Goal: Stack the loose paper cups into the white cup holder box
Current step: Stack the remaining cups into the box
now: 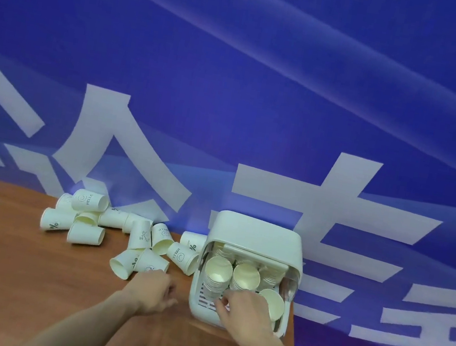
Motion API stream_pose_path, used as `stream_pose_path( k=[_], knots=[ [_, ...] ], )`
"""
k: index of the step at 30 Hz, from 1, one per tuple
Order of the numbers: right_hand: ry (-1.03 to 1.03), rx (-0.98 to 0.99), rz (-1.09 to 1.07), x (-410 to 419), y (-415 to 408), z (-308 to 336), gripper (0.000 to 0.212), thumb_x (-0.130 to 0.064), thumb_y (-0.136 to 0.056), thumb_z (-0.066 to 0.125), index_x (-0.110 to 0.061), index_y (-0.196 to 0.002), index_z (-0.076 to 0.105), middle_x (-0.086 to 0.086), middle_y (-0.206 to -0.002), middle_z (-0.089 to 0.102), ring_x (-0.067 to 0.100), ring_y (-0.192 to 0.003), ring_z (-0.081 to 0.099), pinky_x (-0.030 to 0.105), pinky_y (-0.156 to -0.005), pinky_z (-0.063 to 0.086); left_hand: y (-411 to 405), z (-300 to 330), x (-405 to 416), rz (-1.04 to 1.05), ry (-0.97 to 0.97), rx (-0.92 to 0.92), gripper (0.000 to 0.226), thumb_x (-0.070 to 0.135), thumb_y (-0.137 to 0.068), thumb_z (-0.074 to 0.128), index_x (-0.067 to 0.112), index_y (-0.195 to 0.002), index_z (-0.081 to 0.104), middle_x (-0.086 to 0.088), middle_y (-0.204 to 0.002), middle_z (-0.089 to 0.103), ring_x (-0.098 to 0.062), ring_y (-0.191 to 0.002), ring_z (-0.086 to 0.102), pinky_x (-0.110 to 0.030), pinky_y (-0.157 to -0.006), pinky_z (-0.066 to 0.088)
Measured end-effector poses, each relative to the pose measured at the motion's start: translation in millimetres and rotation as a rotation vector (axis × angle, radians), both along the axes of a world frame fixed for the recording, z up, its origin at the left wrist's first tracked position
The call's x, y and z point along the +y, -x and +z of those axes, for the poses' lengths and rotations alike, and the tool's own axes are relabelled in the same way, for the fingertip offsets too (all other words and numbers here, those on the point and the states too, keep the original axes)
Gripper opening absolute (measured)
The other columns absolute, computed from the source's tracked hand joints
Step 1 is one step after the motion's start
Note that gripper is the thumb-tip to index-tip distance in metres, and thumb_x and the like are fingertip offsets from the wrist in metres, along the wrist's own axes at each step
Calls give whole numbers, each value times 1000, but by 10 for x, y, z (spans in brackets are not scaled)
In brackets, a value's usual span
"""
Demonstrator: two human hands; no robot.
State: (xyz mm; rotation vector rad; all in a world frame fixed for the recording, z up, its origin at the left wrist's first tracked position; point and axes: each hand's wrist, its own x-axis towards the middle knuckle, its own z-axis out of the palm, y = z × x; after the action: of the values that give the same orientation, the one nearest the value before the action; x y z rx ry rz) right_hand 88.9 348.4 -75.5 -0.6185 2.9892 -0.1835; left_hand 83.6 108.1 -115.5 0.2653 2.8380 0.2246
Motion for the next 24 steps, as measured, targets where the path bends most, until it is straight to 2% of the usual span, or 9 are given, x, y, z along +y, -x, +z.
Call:
stream_pose_path(
  k=[4,7,14,17,24],
  knots=[
    [2,-15,36,-383,-23,69,42,-47,-96,37,-18,-95,67,9,-94,69,32,-92,64,35,-68,39,-146,43,-415,77,14,-13,27,51,-88,52,27,-92,62,10,-89,59,-16,-93,61,-29,-76,45],
    [-5,-17,57,-680,-10,82,41,-47,-96,37,-19,-95,67,7,-96,70,31,-93,64,34,-73,44,-233,89,-785,134,46,-10,25,51,-89,50,30,-97,61,6,-99,62,-17,-95,61,-29,-79,46],
    [7,-51,85,-1353,116,63,37,-47,-93,40,-19,-88,64,5,-91,69,29,-90,64,35,-70,42,-275,115,-1639,278,60,-8,27,47,-89,50,31,-105,64,8,-102,67,-16,-95,63,-30,-80,50],
    [-5,-67,76,-1638,196,-17,37,-48,-93,40,-20,-91,64,3,-93,69,26,-91,64,35,-71,42,-223,54,-1991,338,71,-4,29,50,-90,50,31,-108,63,7,-106,67,-17,-98,63,-30,-82,49],
    [-56,-95,25,-2145,473,-214,31,-41,-94,41,-21,-98,65,0,-99,68,23,-94,64,32,-75,44,3,-148,-2596,537,-12,-21,24,48,-88,51,32,-101,64,5,-109,65,-20,-102,63,-29,-83,46]
  ],
)
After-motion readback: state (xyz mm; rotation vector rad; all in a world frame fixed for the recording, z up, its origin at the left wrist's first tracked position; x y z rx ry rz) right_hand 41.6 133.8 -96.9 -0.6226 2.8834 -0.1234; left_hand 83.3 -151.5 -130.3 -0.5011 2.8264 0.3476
